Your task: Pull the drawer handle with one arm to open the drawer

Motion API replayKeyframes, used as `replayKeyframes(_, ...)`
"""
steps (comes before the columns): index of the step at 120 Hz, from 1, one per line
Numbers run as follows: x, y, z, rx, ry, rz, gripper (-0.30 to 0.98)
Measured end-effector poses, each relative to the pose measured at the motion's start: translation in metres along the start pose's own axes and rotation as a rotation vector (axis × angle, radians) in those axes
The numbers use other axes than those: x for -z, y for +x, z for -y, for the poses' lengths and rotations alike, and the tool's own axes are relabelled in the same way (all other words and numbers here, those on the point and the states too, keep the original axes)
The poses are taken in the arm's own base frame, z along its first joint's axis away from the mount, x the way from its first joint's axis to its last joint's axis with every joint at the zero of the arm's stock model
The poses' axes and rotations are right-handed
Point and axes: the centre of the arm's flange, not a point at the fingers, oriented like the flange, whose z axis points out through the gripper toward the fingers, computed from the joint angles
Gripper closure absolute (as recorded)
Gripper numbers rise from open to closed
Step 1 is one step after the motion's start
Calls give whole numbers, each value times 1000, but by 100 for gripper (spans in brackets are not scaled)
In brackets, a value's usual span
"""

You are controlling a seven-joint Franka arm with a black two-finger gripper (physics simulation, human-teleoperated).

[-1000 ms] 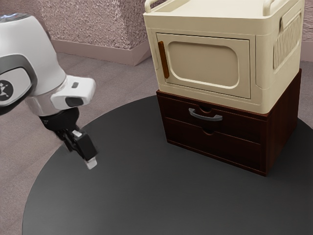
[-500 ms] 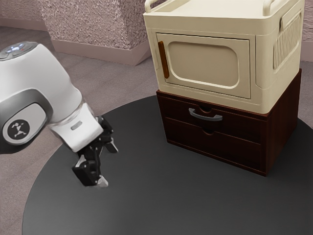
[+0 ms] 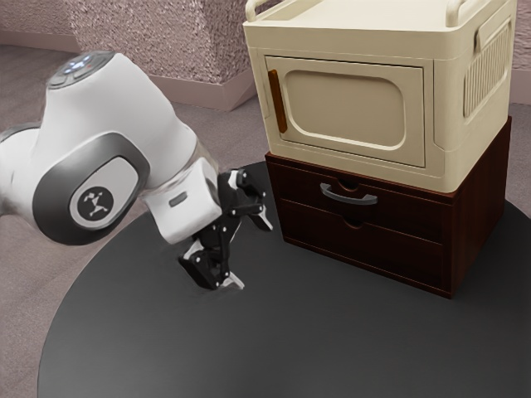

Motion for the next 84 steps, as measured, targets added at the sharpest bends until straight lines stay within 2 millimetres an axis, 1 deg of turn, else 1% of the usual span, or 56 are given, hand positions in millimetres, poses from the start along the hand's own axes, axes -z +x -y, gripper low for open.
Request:
replayKeyframes(11,-19,3,15,-30,3,-9,0)
replayKeyframes(16,-24,5,19,-46,14,-13,0)
replayKeyframes(31,-27,15,24,-91,64,-25,0)
replayKeyframes(84,-42,18,44,-155,122,-41,0)
